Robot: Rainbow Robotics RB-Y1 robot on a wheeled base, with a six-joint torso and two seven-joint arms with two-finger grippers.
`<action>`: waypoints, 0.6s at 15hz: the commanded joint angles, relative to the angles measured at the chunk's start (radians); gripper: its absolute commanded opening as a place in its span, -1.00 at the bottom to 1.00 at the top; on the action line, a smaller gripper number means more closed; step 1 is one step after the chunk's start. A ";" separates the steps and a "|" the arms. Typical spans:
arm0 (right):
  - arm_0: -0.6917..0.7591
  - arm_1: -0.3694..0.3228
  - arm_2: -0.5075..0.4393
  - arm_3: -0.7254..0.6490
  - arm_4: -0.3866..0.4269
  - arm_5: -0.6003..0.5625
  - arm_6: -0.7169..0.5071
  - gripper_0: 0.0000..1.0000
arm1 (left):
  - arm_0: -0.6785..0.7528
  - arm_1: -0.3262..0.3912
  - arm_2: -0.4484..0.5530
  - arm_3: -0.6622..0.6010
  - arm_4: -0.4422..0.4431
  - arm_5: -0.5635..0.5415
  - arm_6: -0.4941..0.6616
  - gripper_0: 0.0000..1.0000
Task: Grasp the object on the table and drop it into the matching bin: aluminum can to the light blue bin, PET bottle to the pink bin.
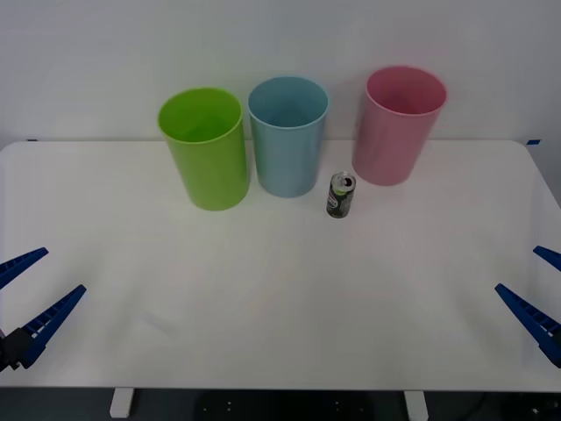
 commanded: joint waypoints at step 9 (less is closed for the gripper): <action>0.011 0.013 0.033 -0.017 -0.003 0.041 0.008 1.00 | 0.000 0.000 0.000 0.000 0.000 0.000 0.000 1.00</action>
